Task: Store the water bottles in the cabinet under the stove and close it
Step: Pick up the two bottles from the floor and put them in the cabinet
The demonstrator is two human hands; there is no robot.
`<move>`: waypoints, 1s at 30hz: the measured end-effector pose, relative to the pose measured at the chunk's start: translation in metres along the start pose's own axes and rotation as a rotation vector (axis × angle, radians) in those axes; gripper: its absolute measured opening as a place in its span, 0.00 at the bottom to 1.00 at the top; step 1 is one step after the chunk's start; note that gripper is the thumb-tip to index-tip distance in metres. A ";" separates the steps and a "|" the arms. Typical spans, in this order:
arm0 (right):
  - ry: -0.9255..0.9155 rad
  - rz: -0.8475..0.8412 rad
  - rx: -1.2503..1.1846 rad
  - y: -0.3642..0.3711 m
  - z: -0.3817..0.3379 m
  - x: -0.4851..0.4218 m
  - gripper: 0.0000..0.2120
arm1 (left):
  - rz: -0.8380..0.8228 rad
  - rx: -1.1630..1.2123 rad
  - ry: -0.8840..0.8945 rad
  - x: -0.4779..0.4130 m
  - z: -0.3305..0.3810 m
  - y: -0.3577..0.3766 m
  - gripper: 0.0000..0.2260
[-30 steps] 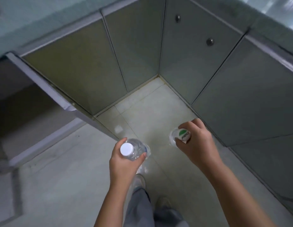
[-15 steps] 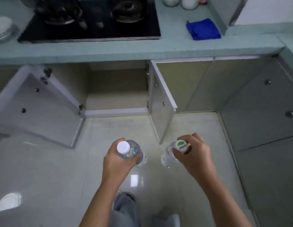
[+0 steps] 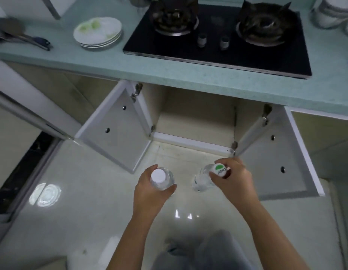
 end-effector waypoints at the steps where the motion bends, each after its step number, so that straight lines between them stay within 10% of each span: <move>1: -0.010 -0.020 -0.015 0.010 -0.006 -0.016 0.11 | 0.012 -0.001 0.001 -0.013 0.004 0.001 0.28; 18: -0.267 -0.355 0.165 0.207 0.018 -0.265 0.11 | 0.190 0.092 -0.254 -0.244 -0.022 0.107 0.32; 30: -0.198 -0.246 0.126 0.386 0.124 -0.368 0.11 | 0.115 -0.017 -0.088 -0.412 -0.163 0.210 0.33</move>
Point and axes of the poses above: each hand's wrist, its own x-axis away from the middle knuckle, its own y-axis out of the palm, z = x × y, the point moved 7 cm from there along -x, towards the middle knuckle, and after that the axes turned 9 degrees about z, right-handed, at the moved point
